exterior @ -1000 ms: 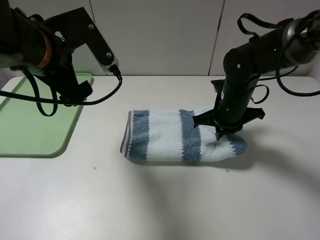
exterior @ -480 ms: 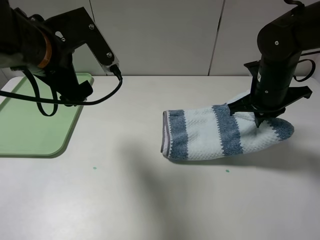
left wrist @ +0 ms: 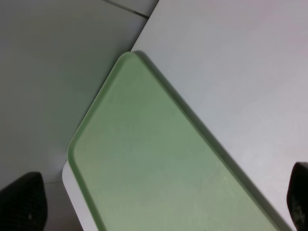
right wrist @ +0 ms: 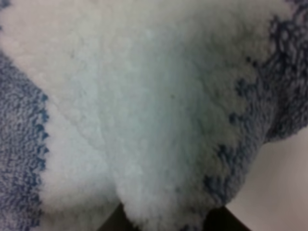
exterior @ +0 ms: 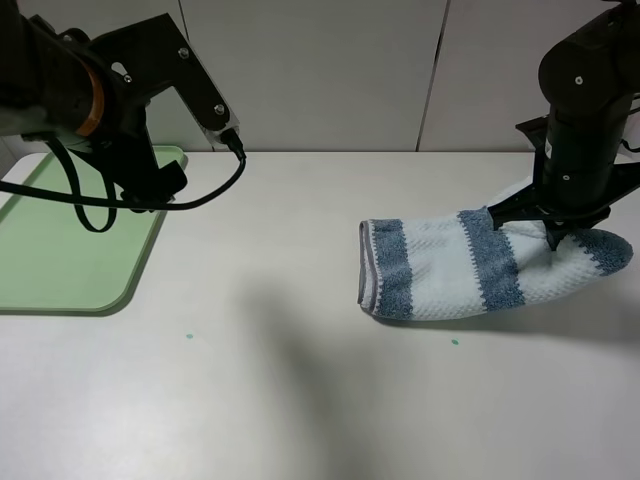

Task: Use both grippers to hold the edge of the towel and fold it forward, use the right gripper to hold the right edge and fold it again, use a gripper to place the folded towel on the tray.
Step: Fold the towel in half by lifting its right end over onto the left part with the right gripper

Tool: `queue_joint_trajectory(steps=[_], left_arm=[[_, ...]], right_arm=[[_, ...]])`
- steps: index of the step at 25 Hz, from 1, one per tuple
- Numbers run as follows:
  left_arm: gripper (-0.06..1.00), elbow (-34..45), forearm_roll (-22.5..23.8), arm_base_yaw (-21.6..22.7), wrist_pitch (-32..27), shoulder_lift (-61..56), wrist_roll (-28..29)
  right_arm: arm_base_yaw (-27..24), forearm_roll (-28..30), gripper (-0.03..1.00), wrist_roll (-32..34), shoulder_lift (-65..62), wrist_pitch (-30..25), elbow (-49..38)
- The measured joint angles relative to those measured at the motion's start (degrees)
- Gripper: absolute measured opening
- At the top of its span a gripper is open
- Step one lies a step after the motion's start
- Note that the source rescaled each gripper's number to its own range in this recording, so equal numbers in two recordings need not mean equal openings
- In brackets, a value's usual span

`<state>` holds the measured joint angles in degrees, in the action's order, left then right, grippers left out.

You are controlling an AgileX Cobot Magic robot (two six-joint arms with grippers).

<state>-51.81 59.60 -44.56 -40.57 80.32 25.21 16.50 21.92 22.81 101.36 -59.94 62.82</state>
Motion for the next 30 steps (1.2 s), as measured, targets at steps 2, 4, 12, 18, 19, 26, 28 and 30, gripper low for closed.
queue_joint_trajectory(steps=[2,4,12,18,19,26,28,30], left_arm=[[1.0,0.0,0.0,0.0,0.0,0.0,0.0],[1.0,0.0,0.0,0.0,0.0,0.0,0.0],[1.0,0.0,0.0,0.0,0.11,0.0,0.0],[1.0,0.0,0.0,0.0,0.17,0.0,0.0],[1.0,0.0,0.0,0.0,0.17,0.0,0.0],[1.0,0.0,0.0,0.0,0.17,0.0,0.0],[1.0,0.0,0.0,0.0,0.17,0.0,0.0],[1.0,0.0,0.0,0.0,0.17,0.0,0.0]], right_arm=[[0.21,0.01,0.14,0.0,-0.29,0.0,0.0],[1.0,0.01,0.14,0.19,-0.69,-0.27,0.0],[5.44,-0.5,0.14,2.82,-0.76,-0.9,0.0],[8.29,-2.71,0.14,5.32,-0.76,0.51,0.0],[8.56,-3.37,0.14,5.77,-0.76,0.99,0.0],[8.64,-9.53,0.14,6.44,-0.76,6.47,0.0],[8.64,-11.04,0.14,6.64,-0.76,8.43,0.0],[8.64,-12.64,0.14,6.7,-0.76,10.64,0.0]])
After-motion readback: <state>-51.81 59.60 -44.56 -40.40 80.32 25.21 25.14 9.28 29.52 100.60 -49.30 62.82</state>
